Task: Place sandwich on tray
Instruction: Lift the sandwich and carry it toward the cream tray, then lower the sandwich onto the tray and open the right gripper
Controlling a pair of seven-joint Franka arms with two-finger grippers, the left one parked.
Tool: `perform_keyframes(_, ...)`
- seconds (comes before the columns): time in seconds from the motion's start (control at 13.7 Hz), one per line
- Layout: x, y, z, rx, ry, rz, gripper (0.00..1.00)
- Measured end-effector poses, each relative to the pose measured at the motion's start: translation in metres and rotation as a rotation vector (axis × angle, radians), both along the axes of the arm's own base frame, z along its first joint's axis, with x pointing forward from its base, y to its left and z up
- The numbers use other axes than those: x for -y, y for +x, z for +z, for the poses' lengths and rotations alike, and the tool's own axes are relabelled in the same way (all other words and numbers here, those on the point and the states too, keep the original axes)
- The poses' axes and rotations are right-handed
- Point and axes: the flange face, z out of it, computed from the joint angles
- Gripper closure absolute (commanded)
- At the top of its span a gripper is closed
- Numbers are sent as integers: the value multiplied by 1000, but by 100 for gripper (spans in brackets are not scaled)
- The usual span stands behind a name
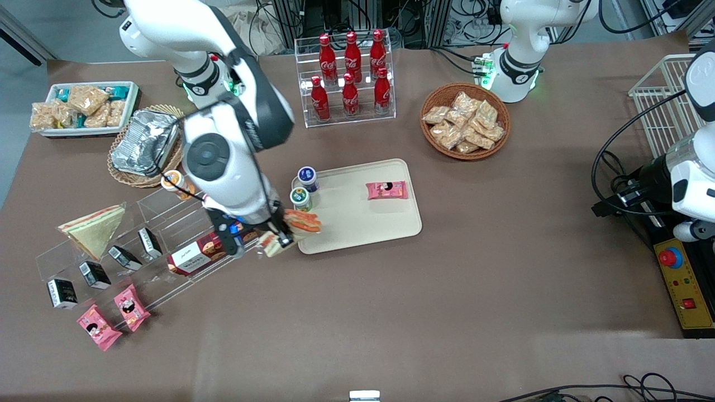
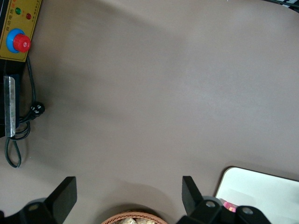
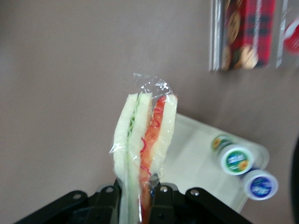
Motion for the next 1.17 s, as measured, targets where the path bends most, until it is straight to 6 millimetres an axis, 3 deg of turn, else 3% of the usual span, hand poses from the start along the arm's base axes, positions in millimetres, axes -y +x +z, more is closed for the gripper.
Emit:
perform_keyframes(0.29,-69,-26,-67,50,-10,-88,100)
perform_keyframes(0.66,-142,-85,-127,86,-11,-125,100)
perform_keyframes(0.8,-151,-103,-153,118,0,-130,100)
perform_keyframes(1.09,-145,-120,-182,128,-14,-124,100)
perform_keyframes(1.17,-142,-121,-187,135,-12,-126,21)
